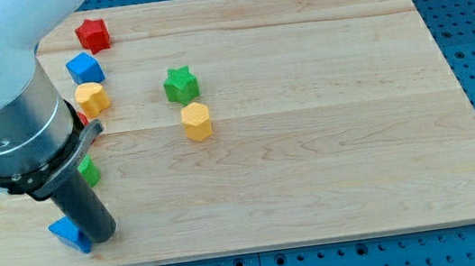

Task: Slide green star to the right of red star

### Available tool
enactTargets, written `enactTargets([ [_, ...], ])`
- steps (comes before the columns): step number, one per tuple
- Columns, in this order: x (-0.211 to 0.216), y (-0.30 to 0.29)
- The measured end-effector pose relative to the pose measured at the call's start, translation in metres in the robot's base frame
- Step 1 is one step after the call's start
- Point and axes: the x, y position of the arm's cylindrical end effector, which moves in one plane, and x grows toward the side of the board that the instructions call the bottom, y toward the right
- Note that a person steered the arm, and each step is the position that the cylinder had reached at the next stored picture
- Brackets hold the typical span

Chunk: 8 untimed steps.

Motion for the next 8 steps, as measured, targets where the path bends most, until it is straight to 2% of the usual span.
enactTargets([
  [1,0.0,0.0],
  [3,-0.039,0.092],
  [5,-0.112,0.159],
  [7,-0.159,0.083],
  [8,-0.188,0.078],
])
